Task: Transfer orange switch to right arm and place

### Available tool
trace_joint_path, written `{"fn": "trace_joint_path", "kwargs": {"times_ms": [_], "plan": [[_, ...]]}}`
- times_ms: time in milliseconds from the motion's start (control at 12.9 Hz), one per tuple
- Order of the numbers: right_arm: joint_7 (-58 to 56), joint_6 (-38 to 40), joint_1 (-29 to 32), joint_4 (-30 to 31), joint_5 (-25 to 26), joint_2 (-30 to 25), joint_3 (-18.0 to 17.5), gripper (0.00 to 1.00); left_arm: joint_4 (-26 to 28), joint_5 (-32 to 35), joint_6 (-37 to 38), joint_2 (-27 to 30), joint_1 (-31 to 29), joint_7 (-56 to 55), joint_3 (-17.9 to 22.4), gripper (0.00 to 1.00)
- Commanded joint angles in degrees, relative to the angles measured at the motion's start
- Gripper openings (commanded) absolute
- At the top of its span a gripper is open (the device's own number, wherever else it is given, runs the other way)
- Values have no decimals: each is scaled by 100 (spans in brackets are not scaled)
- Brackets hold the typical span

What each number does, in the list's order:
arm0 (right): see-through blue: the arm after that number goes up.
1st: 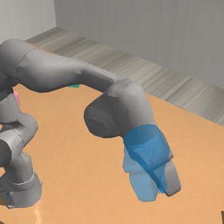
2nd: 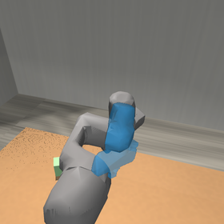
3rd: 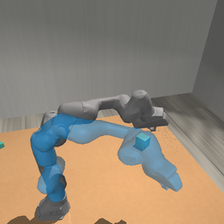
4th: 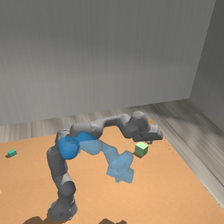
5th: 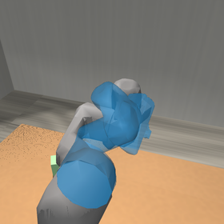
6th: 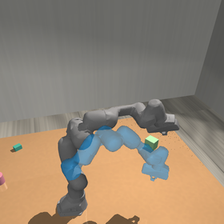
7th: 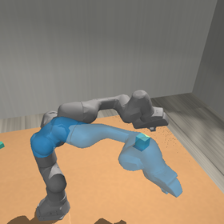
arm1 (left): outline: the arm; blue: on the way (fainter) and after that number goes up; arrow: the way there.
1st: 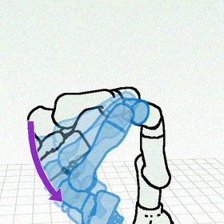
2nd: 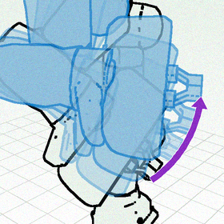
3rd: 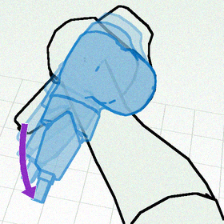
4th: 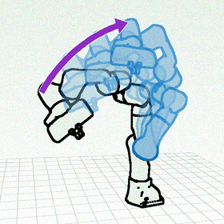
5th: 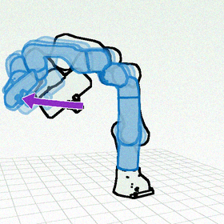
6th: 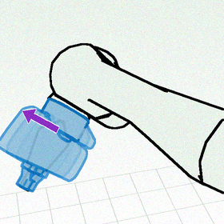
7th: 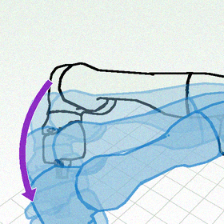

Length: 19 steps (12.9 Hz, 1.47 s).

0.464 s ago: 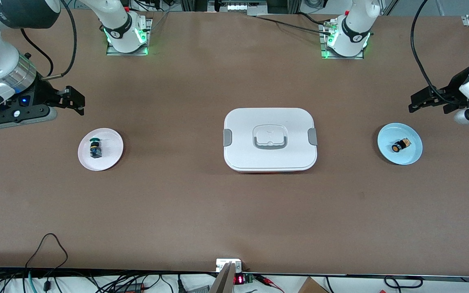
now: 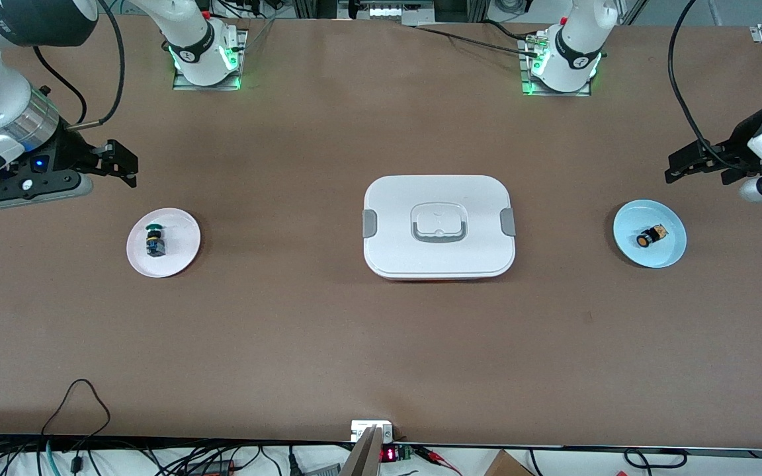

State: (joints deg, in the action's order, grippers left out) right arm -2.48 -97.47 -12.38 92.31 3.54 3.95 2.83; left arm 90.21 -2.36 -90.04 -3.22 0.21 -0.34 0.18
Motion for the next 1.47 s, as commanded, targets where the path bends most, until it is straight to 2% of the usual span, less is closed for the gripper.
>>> {"fn": "trace_joint_path", "kwargs": {"times_ms": [0,386,618,1005,1236,1391], "plan": [[81,96,-19,-81,15,-17,7,100,-196,77,127,-91,6,51,17,100],[81,96,-19,-81,15,-17,7,100,-162,86,153,-100,41,7,8,100],[81,96,-27,-81,15,-17,-1,100,-170,95,355,-179,67,25,-149,100],[37,52,-27,-90,24,-17,-1,100,-328,104,426,-565,68,200,-203,100],[11,26,-19,-90,24,-9,-1,100,-40,104,338,-776,-99,473,-167,100],[11,26,-19,-90,41,0,7,100,364,365,-388,-838,-144,578,-159,100]]}}
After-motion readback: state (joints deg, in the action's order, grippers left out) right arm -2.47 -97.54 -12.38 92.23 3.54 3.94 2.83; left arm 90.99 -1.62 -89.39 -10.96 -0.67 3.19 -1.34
